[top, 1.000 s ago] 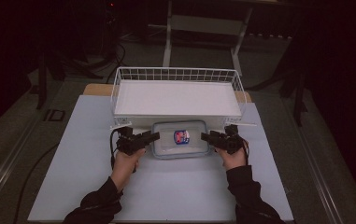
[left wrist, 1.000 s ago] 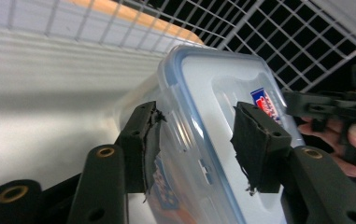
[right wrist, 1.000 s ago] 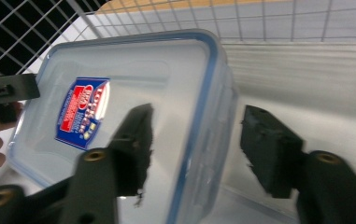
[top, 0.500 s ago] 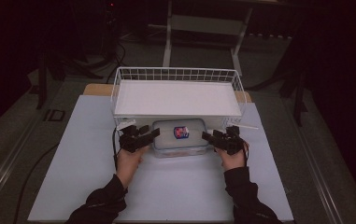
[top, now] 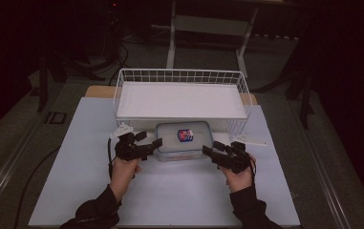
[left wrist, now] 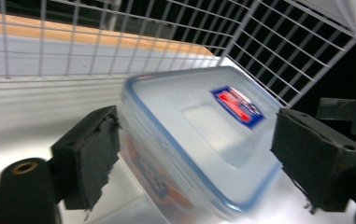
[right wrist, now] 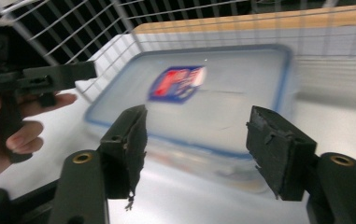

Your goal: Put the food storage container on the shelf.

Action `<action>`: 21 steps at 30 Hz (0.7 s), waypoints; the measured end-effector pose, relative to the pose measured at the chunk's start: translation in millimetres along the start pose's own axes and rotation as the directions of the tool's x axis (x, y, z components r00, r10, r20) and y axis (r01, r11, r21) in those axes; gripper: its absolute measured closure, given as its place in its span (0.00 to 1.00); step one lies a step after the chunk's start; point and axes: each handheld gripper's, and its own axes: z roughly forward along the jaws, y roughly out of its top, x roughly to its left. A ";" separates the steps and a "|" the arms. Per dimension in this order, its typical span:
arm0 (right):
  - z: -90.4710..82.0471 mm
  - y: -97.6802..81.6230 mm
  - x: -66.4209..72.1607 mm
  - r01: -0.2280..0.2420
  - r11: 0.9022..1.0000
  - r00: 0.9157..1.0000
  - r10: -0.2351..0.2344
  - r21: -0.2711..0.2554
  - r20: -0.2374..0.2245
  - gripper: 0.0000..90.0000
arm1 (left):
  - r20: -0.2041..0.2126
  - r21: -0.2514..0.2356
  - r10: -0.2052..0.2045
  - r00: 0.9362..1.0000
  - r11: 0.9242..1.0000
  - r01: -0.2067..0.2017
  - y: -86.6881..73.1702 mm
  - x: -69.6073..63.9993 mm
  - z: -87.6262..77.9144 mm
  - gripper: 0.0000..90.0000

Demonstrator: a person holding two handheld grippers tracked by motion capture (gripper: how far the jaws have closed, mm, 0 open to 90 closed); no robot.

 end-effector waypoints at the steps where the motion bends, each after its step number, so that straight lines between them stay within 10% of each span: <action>1: 0.2 -1.5 2.8 0.003 1.000 1.000 -0.003 0.006 -0.008 0.45 | 0.018 0.011 0.014 1.000 1.000 -0.014 -1.0 -3.0 -2.1 0.15; 7: 6.4 -16.4 15.5 0.040 0.999 0.999 -0.039 0.038 -0.034 0.73 | 0.080 0.075 0.008 0.997 0.997 -0.014 -2.0 -11.3 -16.6 0.00; 12: 17.3 -25.9 22.2 0.062 0.995 0.997 -0.059 0.082 -0.043 1.00 | 0.039 0.098 0.112 0.993 0.989 -0.115 -8.5 -19.6 -29.3 0.00; 21: 42.3 -29.0 26.3 0.064 0.988 0.998 -0.062 0.144 -0.018 1.00 | 0.059 0.101 0.127 0.990 0.986 -0.133 -21.8 -21.6 -50.1 0.00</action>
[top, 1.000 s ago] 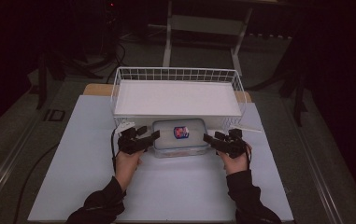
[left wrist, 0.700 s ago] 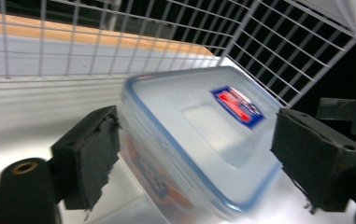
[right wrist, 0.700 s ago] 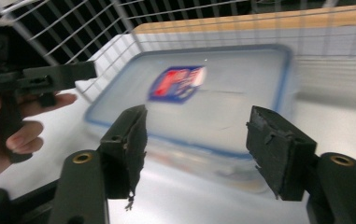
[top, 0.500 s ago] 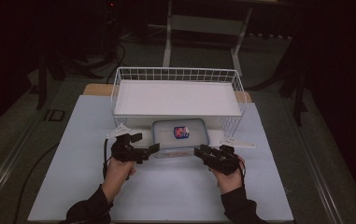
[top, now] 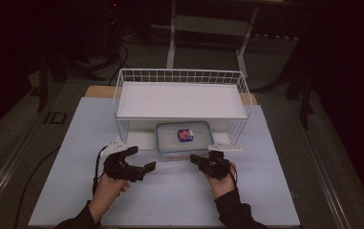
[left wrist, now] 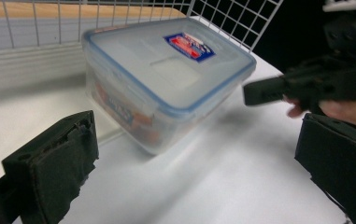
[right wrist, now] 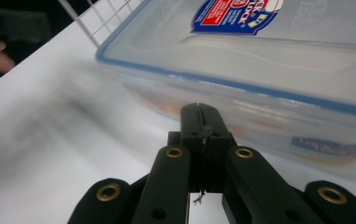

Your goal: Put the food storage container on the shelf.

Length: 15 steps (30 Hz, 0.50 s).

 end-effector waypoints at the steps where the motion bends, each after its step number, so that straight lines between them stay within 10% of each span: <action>1: 2.1 0.8 -0.3 -0.001 1.000 1.000 0.001 -0.004 0.006 1.00 | -0.002 -0.002 -0.002 1.000 1.000 0.002 -2.1 -0.5 -0.6 0.00; 15: 34.5 26.0 -3.2 0.000 1.000 1.000 0.001 -0.016 0.029 1.00 | -0.015 -0.031 0.001 1.000 1.000 -0.002 -8.0 1.1 -5.8 0.00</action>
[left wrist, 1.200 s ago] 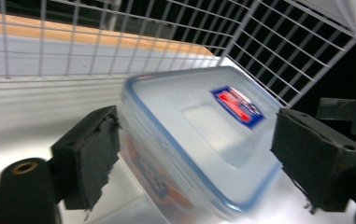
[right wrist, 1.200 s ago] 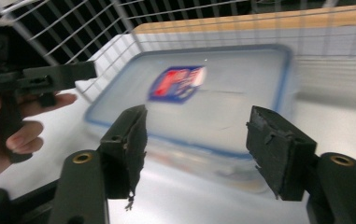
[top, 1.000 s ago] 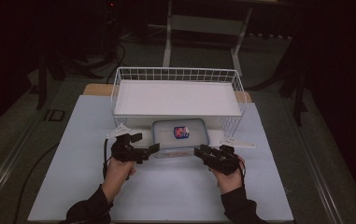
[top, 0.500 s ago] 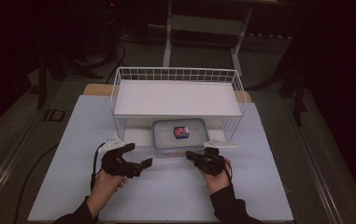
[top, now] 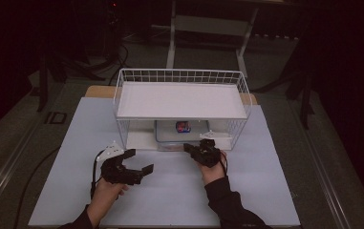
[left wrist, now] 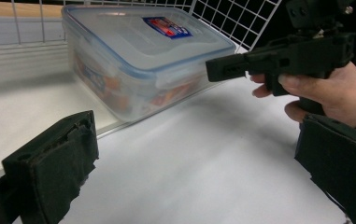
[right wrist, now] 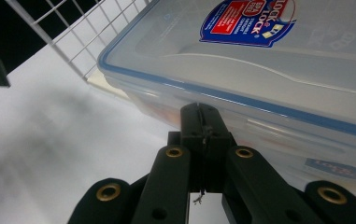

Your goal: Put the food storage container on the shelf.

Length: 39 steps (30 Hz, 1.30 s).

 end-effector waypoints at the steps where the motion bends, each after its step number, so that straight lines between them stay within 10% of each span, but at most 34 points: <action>1: 1.4 1.0 -0.1 -0.004 1.000 1.000 0.004 0.000 0.002 1.00 | -0.001 0.001 0.002 1.000 1.000 -0.002 0.0 1.1 -0.4 0.00; 23: 31.5 12.8 -9.4 -0.060 0.998 0.997 0.060 -0.001 0.044 0.99 | -0.015 -0.003 0.014 1.000 1.000 -0.014 -2.0 3.3 -1.8 0.00; 35: 2.9 2.1 5.5 0.086 0.996 0.996 -0.086 -0.003 -0.020 0.48 | 0.010 -0.016 0.029 1.000 0.999 -0.029 6.5 -4.7 -5.9 0.00; 39: -8.4 3.7 8.3 0.077 0.997 0.991 -0.077 -0.012 -0.105 0.35 | 0.025 -0.007 0.039 0.999 0.999 -0.039 10.8 -8.6 -5.2 0.00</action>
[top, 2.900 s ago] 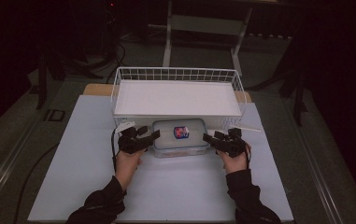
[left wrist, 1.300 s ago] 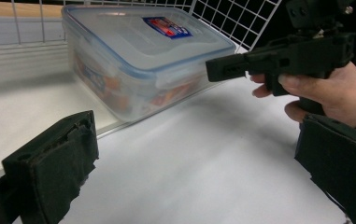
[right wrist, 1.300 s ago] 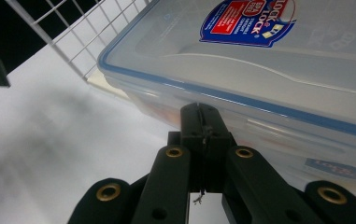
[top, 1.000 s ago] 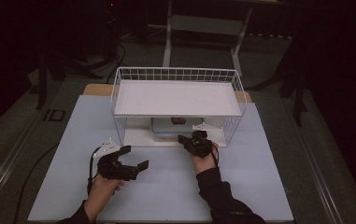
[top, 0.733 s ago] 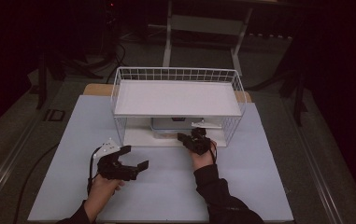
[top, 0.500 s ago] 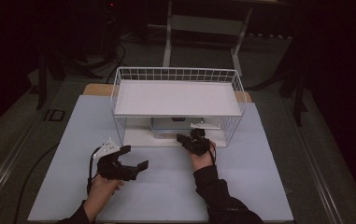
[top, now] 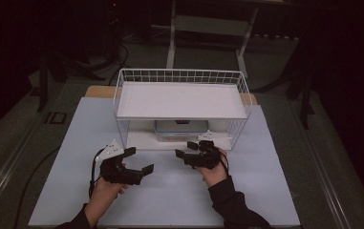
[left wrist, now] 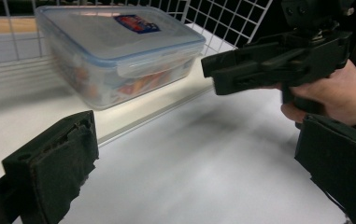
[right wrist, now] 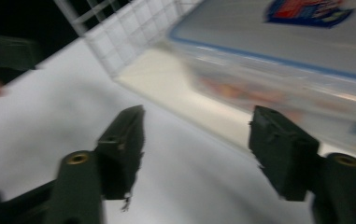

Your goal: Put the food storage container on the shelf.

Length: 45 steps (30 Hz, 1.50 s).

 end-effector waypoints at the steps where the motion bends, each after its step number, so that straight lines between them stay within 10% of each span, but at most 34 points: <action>1: -3.1 0.6 0.8 -0.007 1.000 0.999 0.008 0.002 -0.039 0.30 | 0.000 0.003 0.003 1.000 1.000 -0.003 1.0 -0.5 -0.1 0.00; 4: -10.3 0.6 3.2 -0.004 1.000 0.996 0.005 0.013 -0.085 0.24 | 0.017 -0.005 0.007 1.000 1.000 -0.007 5.8 -7.0 -1.8 0.00; 23: -64.5 -22.3 11.4 0.059 0.996 0.998 -0.060 -0.068 -0.013 0.19 | 0.060 0.027 0.030 0.998 0.999 -0.032 -3.9 -10.5 -28.5 0.00; 45: -130.4 -71.3 -13.3 0.001 0.994 0.998 0.006 -0.113 0.059 0.19 | 0.053 0.032 0.020 0.998 0.999 -0.022 -29.7 -3.5 -52.2 0.00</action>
